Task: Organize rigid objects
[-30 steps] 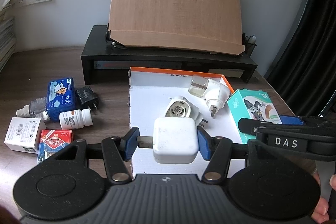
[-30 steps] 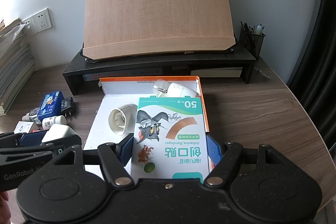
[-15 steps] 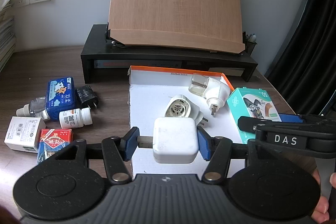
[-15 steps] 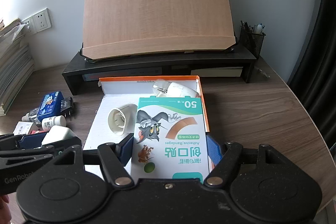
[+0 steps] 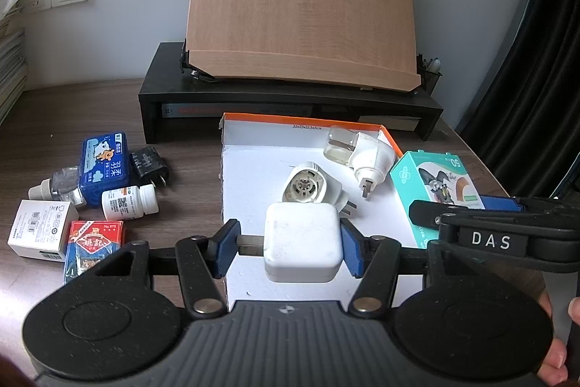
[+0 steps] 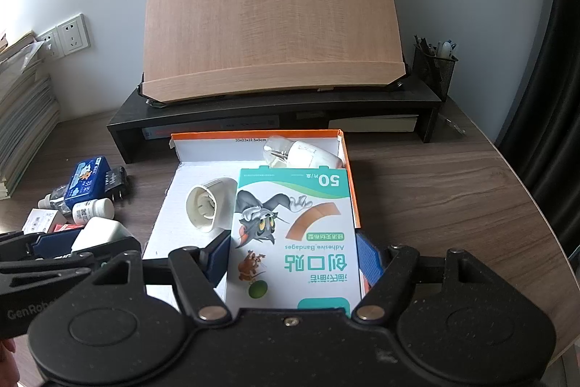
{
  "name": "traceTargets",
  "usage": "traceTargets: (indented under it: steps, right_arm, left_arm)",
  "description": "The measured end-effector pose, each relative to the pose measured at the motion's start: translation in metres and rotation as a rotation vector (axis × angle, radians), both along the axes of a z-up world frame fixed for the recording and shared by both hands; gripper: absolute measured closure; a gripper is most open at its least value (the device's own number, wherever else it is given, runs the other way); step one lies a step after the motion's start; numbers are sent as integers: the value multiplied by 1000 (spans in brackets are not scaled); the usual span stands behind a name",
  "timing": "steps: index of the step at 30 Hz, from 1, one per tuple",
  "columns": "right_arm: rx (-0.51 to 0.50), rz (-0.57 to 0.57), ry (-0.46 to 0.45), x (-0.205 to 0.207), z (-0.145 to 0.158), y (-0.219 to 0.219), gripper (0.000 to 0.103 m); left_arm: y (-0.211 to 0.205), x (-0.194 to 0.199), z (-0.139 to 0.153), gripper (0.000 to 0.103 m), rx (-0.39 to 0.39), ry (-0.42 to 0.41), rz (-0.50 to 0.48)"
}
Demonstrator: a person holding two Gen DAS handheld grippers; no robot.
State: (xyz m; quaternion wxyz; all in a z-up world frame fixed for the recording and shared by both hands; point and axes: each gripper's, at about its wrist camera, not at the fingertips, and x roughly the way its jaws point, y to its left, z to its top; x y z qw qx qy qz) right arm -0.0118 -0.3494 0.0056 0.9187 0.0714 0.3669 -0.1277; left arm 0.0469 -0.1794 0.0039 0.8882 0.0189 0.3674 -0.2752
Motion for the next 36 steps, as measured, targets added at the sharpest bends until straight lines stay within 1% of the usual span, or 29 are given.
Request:
traceTargets:
  steps: [20, 36]
  right_arm:
    - [4, -3, 3, -1, -2, -2, 19]
    - [-4, -22, 10, 6, -1, -18, 19]
  left_arm:
    - [-2, -1, -1, 45, 14, 1, -3]
    - [-33, 5, -10, 45, 43, -9, -60]
